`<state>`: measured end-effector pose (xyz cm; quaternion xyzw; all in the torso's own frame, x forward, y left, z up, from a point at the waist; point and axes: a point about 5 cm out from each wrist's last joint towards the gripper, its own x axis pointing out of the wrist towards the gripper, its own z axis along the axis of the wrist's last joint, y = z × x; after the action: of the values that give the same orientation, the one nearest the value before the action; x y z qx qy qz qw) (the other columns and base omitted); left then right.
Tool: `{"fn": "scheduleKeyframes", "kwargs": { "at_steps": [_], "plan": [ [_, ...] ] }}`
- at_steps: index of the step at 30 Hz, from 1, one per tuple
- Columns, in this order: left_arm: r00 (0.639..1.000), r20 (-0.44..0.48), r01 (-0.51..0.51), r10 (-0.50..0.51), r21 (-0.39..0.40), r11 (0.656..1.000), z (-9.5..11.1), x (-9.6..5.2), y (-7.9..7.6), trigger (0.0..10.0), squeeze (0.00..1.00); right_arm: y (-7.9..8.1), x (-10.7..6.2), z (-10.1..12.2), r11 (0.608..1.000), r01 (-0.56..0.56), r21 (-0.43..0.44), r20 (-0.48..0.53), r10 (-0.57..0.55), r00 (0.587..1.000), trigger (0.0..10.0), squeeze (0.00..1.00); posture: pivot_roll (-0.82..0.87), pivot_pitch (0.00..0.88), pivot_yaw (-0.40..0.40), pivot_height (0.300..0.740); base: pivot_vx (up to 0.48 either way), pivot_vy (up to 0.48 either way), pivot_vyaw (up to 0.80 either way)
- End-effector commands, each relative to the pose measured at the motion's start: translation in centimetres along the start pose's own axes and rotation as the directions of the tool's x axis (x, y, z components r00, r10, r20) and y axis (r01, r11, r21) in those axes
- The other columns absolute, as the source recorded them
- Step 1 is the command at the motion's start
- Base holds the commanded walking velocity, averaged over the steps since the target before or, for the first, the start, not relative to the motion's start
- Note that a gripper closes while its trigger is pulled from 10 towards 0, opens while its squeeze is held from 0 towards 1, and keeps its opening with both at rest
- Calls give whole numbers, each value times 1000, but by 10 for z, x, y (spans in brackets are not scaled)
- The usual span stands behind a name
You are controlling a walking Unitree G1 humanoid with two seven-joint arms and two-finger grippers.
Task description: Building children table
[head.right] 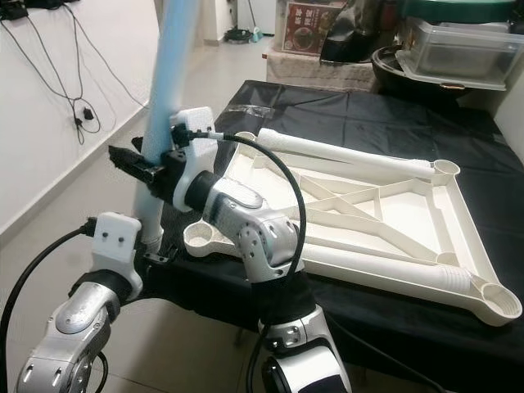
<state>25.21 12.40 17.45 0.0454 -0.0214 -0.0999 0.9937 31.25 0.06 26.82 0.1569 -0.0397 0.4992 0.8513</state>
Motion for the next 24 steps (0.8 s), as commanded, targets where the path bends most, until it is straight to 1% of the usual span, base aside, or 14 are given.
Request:
{"fn": "scheduleKeyframes", "kwargs": {
  "at_steps": [1,4,5,6,7,12,19,20,21,24],
  "plan": [
    [999,-31,16,-16,-15,1000,-6,0,-5,10000,0,8,-1,-20,996,-14,87,-3,14,1000,10000,0,115,16,1,740,0,0,0],
    [999,-38,22,-23,-18,1000,-8,-1,-6,10000,0,8,-1,-21,996,-14,83,-6,14,1000,10000,0,115,16,1,740,0,0,0],
    [999,-47,19,-19,-9,1000,-10,-2,-5,4980,0,9,-1,-20,996,-14,83,-5,15,1000,10000,0,113,18,3,740,0,0,0],
    [999,-47,19,-19,-9,1000,-10,-2,-5,4980,0,9,-1,-20,996,-14,83,-5,15,1000,10000,0,113,18,3,740,0,0,0],
    [998,-55,17,-18,-2,1000,-12,-2,-3,0,0,9,-1,-20,996,-15,83,-5,16,1000,10000,0,113,16,4,740,0,0,0],
    [998,-61,11,-10,11,1000,-15,-2,-1,0,0,10,-2,-21,997,-15,80,-7,15,1000,10000,0,112,12,7,740,0,0,0],
    [997,-74,15,-14,17,1000,-19,-5,-4,0,0,8,-6,-23,997,-6,73,-6,6,1000,10000,0,108,9,11,740,0,0,0],
    [995,-97,5,-4,12,1000,-22,-5,-4,1647,0,5,-8,-23,998,5,59,-2,-4,1000,10000,1000,106,2,12,740,0,0,0],
    [995,-101,5,-5,0,1000,-22,-6,-5,10000,0,4,-8,-23,999,4,48,-1,-4,1000,10000,1000,106,2,12,740,0,0,0],
    [994,-105,10,-10,-6,1000,-22,-7,-5,10000,0,1,-10,-22,1000,3,26,6,-4,1000,10000,1000,106,2,12,740,0,0,0]
  ]
}}
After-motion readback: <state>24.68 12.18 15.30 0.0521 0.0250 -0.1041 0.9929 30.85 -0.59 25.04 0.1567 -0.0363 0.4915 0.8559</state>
